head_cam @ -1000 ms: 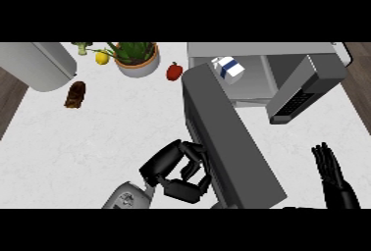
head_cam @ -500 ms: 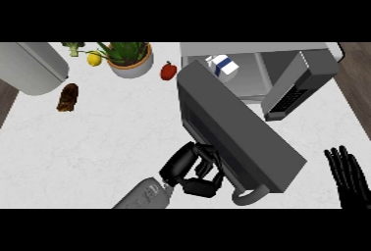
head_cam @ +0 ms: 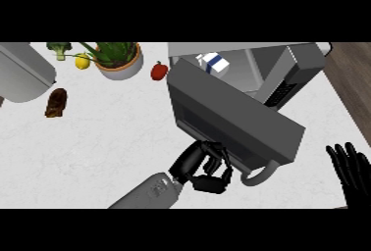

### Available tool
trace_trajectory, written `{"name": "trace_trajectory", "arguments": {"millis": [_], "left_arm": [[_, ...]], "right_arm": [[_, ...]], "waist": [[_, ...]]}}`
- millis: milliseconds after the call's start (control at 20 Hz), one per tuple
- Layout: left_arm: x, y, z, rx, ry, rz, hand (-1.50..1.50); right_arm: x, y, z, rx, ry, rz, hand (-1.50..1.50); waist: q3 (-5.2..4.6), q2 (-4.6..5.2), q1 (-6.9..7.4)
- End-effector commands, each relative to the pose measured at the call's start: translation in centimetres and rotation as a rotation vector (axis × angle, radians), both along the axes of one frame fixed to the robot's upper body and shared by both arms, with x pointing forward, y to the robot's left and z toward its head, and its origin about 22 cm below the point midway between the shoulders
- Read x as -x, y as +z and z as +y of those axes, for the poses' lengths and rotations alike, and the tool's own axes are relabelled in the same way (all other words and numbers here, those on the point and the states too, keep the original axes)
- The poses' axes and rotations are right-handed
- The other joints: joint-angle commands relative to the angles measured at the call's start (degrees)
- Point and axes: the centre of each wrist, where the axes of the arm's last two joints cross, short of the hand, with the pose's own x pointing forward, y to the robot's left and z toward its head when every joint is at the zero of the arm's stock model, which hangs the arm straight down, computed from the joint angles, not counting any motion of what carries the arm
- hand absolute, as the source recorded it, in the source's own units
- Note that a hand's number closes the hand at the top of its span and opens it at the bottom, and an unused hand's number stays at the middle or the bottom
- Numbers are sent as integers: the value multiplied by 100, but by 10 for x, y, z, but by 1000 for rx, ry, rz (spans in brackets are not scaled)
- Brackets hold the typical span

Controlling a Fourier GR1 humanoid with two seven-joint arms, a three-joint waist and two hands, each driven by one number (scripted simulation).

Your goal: Pick up the milk, place it into the microwave and close the microwave

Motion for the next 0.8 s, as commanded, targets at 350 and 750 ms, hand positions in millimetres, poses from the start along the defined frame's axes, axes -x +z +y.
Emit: {"name": "trace_trajectory", "arguments": {"millis": [350, 750], "left_arm": [[-13, 31, -21, 157, 169, -53, 150], [-33, 51, -26, 204, 354, -36, -150]], "right_arm": [[-9, 42, -5, 52, 127, -26, -150], [-18, 70, -18, 102, 121, -93, -150]], "waist": [[-17, 91, -373], [-4, 133, -605]]}}
